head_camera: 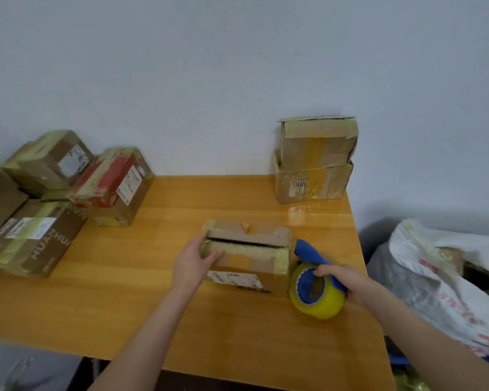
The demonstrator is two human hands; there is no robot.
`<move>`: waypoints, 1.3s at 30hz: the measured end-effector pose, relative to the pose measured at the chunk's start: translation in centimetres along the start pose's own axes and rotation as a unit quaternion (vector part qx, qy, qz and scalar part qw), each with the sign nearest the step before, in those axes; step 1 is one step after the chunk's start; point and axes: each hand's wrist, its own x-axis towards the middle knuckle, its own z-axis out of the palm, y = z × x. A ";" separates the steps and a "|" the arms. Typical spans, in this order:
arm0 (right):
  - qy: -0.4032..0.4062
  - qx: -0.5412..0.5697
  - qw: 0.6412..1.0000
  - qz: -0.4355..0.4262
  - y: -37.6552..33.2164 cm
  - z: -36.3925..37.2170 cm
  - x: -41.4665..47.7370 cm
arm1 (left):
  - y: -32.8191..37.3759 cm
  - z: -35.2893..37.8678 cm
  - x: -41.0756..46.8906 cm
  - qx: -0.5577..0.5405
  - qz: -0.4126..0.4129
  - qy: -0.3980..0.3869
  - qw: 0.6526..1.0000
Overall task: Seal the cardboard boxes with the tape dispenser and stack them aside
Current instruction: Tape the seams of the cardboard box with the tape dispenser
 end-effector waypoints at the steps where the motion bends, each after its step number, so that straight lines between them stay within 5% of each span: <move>1: -0.001 -0.001 1.000 -0.008 -0.2 -0.2 -0.4 | -0.1 -0.1 0.1 0.011 0.003 -0.008 1.000; 8: 0.094 -0.027 0.978 -0.182 -7.0 -3.3 -5.6 | -0.5 0.1 0.0 0.050 0.030 -0.014 0.998; 13: 0.016 -0.132 0.951 -0.280 -12.2 1.3 -9.5 | -0.1 0.5 -0.8 0.025 0.038 -0.009 0.999; 18: -0.060 -0.216 0.921 -0.318 -14.1 8.0 -9.8 | -0.3 0.1 -1.1 -0.006 0.043 -0.024 0.999; 27: -0.061 -0.267 0.908 -0.316 -13.9 8.8 -8.1 | -0.2 0.1 -0.7 -0.012 0.065 -0.032 0.997; 31: -0.070 -0.293 0.897 -0.323 -13.6 9.0 -7.2 | -0.7 -0.1 0.3 -0.098 0.039 -0.084 0.991; 35: -0.083 -0.264 0.910 -0.308 -13.7 8.3 -7.2 | 0.6 -2.0 1.5 -0.196 -0.005 0.016 0.980; 39: -0.100 -0.256 0.912 -0.305 -13.5 7.8 -7.3 | 3.5 -4.2 2.1 -0.394 -0.113 -0.122 0.904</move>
